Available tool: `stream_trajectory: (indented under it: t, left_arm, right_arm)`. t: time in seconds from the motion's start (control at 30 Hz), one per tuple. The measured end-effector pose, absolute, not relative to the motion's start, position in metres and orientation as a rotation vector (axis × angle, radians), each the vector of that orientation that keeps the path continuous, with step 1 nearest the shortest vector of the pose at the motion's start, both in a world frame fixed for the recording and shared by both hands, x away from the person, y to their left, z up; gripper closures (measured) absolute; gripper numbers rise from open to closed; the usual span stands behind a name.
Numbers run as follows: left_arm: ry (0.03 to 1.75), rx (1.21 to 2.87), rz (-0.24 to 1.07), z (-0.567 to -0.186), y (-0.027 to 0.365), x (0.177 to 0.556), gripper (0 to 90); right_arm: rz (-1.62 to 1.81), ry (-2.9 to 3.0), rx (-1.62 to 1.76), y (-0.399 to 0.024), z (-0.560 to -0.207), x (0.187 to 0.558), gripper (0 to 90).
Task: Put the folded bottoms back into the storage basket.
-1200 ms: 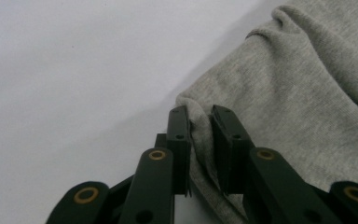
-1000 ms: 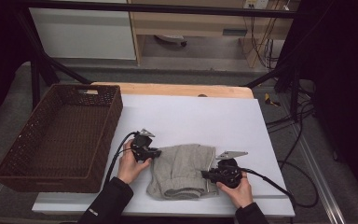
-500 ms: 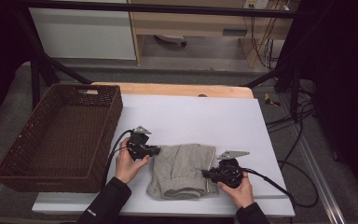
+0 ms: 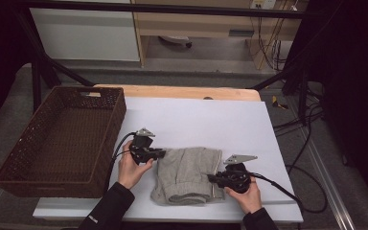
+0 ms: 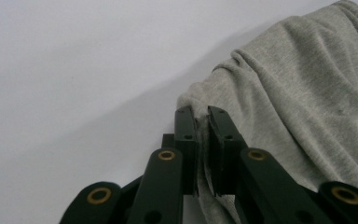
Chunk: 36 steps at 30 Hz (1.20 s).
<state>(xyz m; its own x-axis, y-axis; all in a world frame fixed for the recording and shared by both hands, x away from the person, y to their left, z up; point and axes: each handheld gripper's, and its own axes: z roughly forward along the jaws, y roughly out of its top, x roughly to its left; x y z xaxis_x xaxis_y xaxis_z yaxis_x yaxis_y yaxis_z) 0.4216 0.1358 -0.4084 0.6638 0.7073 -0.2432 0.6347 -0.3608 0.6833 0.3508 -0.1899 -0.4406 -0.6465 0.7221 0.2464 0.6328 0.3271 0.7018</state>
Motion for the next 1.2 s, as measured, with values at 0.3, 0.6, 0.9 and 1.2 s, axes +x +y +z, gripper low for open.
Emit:
stream_trajectory:
  t: [0.3,0.6,0.9,1.2]
  left_arm:
    - [1.007,2.061,0.136,-0.394,0.138,0.416,83.4]
    - [0.988,2.041,0.150,-0.384,0.136,0.410,83.6]
    - [0.970,2.029,0.171,-0.374,0.135,0.404,83.6]
    - [0.950,2.002,0.184,-0.360,0.139,0.399,83.7]
  right_arm:
    - [1.257,2.442,1.242,-0.191,-0.436,0.349,74.5]
    - [1.279,2.420,1.232,-0.190,-0.431,0.347,74.6]
    - [1.303,2.400,1.220,-0.190,-0.427,0.346,74.6]
    - [1.329,2.367,1.188,-0.188,-0.418,0.345,74.9]
